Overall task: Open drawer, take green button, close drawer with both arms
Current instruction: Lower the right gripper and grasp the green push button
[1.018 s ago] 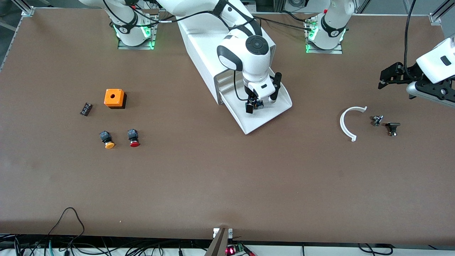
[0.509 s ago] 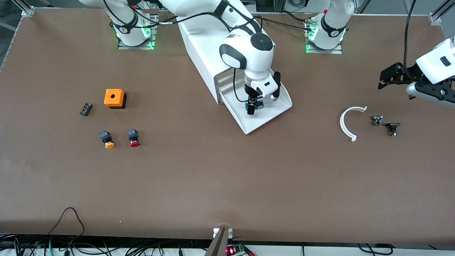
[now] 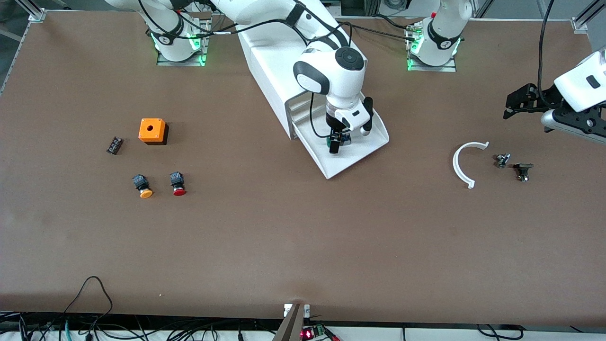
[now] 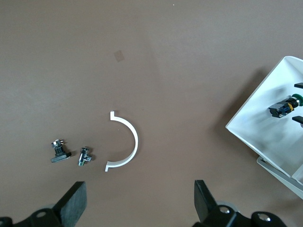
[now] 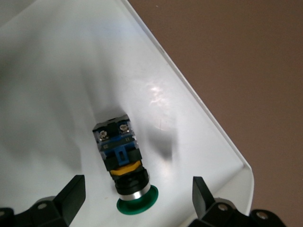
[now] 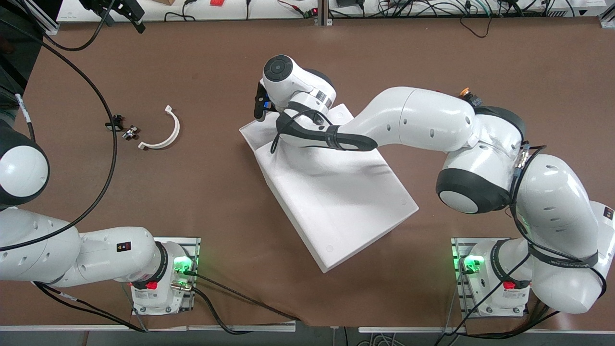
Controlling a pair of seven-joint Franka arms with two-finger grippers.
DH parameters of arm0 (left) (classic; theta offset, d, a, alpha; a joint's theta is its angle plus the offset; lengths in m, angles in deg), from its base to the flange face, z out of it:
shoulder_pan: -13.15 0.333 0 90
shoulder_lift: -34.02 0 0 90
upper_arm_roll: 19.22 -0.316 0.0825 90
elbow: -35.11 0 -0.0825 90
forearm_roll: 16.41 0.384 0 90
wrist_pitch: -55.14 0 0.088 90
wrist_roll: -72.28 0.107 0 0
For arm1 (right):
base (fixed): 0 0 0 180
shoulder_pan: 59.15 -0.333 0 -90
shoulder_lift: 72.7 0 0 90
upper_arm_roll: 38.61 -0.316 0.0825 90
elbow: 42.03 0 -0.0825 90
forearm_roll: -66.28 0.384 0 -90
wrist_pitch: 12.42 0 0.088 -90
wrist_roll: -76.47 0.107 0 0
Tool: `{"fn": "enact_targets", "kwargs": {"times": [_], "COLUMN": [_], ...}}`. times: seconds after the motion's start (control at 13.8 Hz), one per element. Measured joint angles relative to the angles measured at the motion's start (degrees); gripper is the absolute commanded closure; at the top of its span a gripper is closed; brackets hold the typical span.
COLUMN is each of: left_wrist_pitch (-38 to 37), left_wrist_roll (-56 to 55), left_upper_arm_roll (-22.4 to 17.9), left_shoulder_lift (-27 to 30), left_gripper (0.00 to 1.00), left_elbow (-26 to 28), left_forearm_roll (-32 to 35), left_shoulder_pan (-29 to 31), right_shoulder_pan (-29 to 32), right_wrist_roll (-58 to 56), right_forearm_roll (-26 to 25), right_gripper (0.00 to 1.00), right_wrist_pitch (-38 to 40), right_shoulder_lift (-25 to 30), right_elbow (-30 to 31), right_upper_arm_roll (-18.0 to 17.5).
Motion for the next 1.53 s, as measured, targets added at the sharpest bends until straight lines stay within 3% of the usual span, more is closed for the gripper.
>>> {"fn": "enact_targets", "kwargs": {"times": [1.02, 1.53], "left_wrist_pitch": [0.0, 0.0], "left_wrist_roll": [0.0, 0.04], "left_upper_arm_roll": [-0.34, -0.5], "left_shoulder_lift": [-0.1, -1.35], "left_gripper": [0.0, 0.0], "left_elbow": [0.0, 0.0], "left_forearm_roll": [0.0, 0.0], "left_shoulder_pan": [0.14, 1.3], "right_shoulder_pan": [0.51, 0.51], "right_wrist_roll": [0.0, 0.03], "right_forearm_roll": [0.0, 0.0], "right_gripper": [0.01, 0.26], "right_wrist_pitch": [0.0, -1.52], "right_shoulder_lift": [-0.89, -1.27], "right_elbow": [-0.08, -0.09], "right_upper_arm_roll": [-0.65, -0.65]}}
